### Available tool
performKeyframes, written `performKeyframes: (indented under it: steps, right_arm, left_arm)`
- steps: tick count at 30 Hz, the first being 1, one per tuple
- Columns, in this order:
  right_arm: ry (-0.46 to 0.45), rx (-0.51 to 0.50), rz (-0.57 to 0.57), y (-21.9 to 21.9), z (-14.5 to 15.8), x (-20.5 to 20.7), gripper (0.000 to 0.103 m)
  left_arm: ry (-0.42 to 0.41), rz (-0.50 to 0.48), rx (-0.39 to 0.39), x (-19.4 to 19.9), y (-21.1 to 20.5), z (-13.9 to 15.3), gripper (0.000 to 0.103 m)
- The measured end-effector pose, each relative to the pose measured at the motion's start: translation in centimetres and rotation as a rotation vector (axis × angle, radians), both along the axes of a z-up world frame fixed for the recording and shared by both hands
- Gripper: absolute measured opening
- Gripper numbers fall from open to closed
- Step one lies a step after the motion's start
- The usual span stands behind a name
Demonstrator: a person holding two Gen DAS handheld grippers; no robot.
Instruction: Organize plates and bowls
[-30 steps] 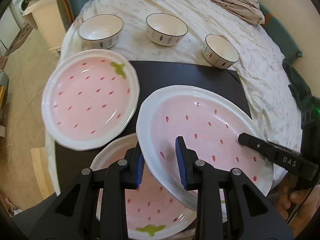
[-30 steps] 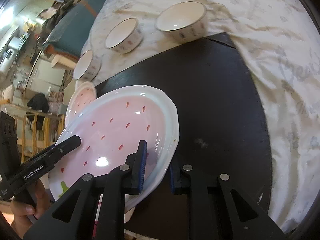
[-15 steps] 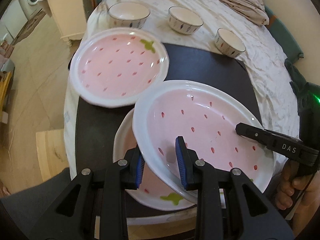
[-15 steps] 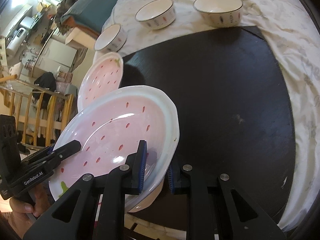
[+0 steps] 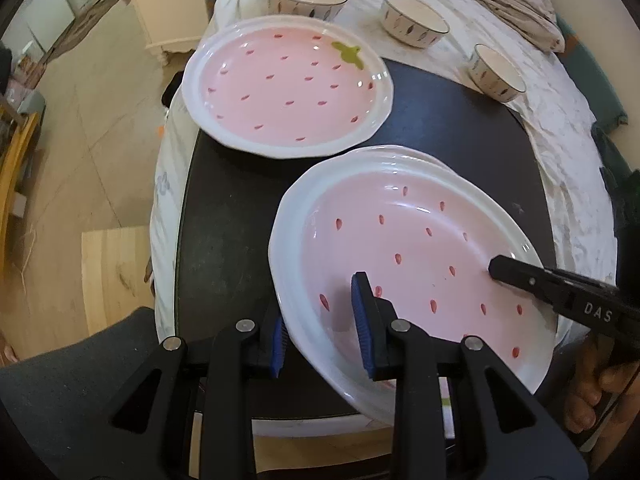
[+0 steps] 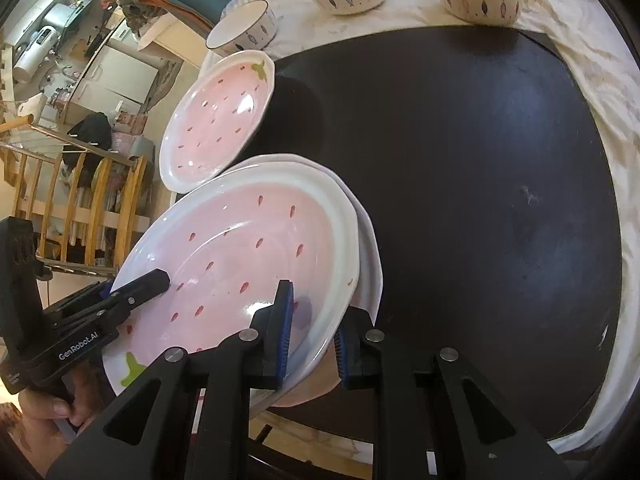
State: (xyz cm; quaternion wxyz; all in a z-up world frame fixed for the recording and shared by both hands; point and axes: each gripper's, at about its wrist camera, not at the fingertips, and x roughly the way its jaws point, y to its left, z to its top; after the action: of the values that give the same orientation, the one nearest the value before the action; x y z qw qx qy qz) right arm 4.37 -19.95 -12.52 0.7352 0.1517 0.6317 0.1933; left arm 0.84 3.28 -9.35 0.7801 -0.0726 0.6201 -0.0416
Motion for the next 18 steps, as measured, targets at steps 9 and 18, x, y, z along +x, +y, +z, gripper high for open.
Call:
performKeyframes:
  steps: [9, 18]
  right_arm:
    - [0.046, 0.016, -0.027, -0.4, -1.2, -0.2, 0.02]
    - [0.088, 0.03, -0.045, -0.8, -2.7, 0.3, 0.015]
  left_arm:
    - [0.085, -0.002, 0.009, 0.1, -0.1, -1.3, 0.025]
    - [0.082, -0.031, 0.122, 0.4, -1.1, -2.0, 0.025]
